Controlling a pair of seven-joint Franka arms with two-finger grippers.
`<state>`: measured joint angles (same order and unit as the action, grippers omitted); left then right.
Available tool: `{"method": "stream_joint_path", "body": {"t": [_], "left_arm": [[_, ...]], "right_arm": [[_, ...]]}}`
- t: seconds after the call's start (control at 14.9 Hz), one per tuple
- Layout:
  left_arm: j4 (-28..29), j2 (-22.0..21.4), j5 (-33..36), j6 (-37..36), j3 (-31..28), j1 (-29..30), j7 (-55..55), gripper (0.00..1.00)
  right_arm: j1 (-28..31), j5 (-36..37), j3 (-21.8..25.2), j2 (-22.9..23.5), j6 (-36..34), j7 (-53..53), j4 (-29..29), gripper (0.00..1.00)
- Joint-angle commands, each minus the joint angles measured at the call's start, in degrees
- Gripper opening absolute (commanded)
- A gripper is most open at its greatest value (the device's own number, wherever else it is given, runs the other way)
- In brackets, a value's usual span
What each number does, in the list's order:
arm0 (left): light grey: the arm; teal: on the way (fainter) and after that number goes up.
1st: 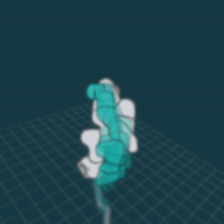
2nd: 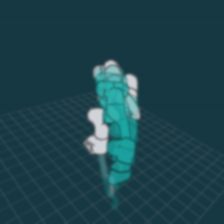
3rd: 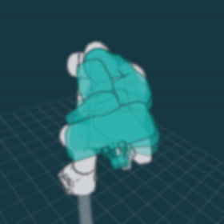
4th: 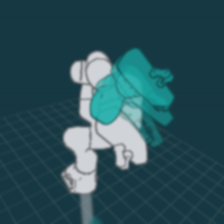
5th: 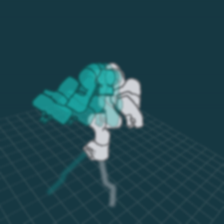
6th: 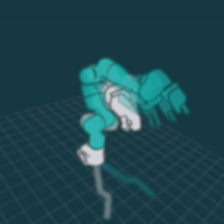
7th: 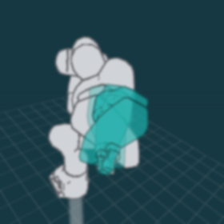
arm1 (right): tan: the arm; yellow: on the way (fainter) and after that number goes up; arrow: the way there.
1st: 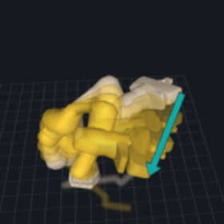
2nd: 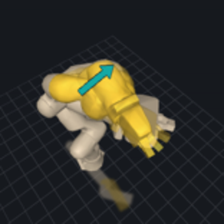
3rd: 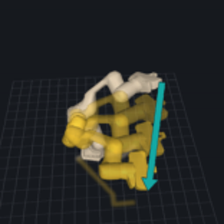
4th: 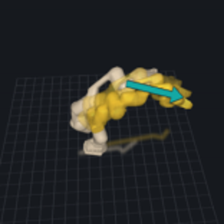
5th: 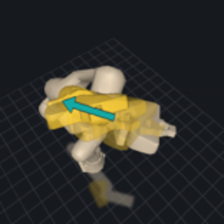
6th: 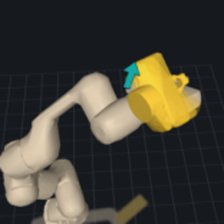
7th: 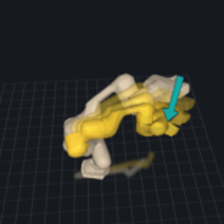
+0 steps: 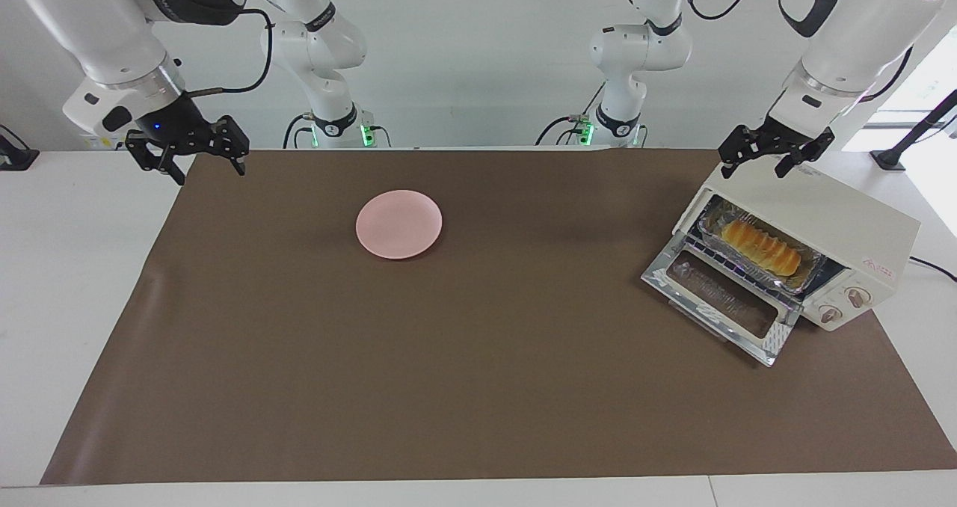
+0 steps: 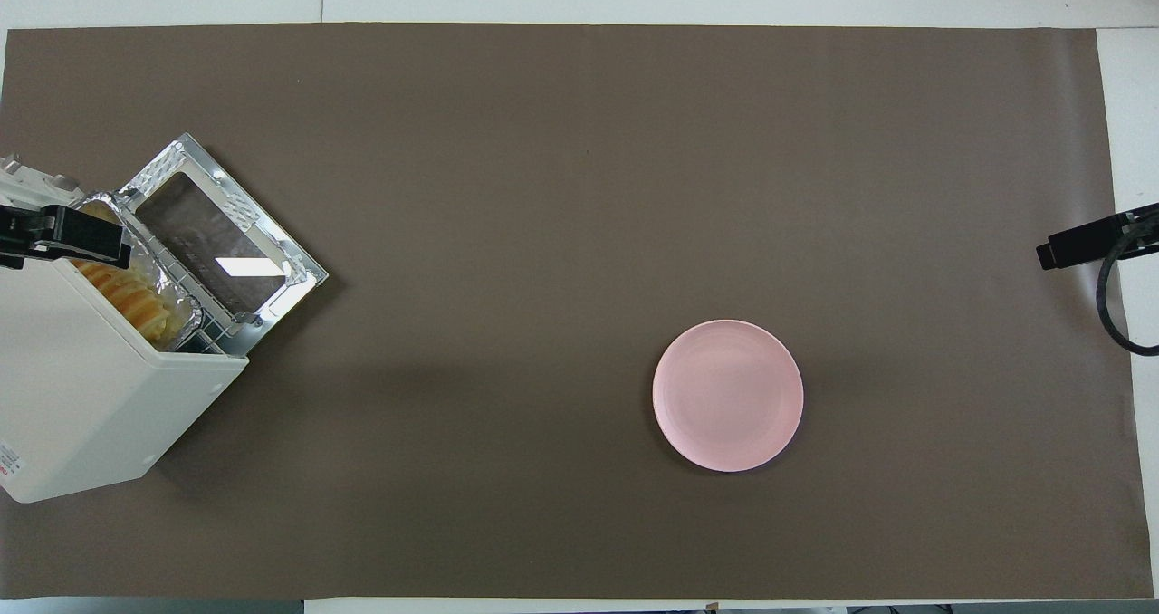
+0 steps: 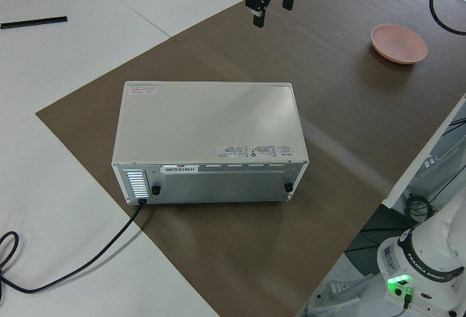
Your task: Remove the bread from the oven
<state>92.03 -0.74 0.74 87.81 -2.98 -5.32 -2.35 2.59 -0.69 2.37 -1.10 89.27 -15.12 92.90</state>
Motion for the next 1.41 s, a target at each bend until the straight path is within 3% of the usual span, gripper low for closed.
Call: {"method": "stream_joint_path", "body": {"t": [0.0, 0.47, 0.67, 0.87, 1.07, 1.2, 1.34], "left_arm": [[1.4, -0.93, -0.92, 1.14, -0.19, -0.13, -0.03, 1.0], [1.57, -0.93, -0.92, 1.13, -0.19, -0.13, 0.23, 1.0], [-0.26, 1.16, -1.09, 2.81, -0.27, -0.22, 4.62, 1.0], [-8.49, 9.14, -1.71, 0.36, -0.54, -0.22, 7.18, 1.0], [-28.34, 24.51, -1.53, -6.76, -1.24, -1.53, 15.14, 1.0], [-31.12, 29.02, -1.62, -4.42, -1.42, -2.06, 20.69, 1.0], [-30.51, 29.83, -0.92, -2.65, -1.24, -2.24, 23.87, 1.0]], "right_arm": [[0.75, 0.51, -0.7, -0.13, -0.86, 0.0, -0.18, 1.0], [0.75, 0.51, -0.7, -0.13, -0.86, 0.0, -0.18, 1.0], [0.75, 0.51, -0.7, -0.13, -0.86, 0.0, -0.18, 1.0], [0.75, 0.51, -0.7, -0.13, -0.86, 0.0, -0.18, 1.0], [0.75, 0.51, -0.7, -0.13, -0.86, 0.0, -0.18, 1.0], [0.75, 0.51, -0.7, -0.13, -0.94, 0.0, -0.18, 1.0], [1.19, 0.51, -0.7, -0.13, -1.12, 0.0, -0.18, 1.0]]}}
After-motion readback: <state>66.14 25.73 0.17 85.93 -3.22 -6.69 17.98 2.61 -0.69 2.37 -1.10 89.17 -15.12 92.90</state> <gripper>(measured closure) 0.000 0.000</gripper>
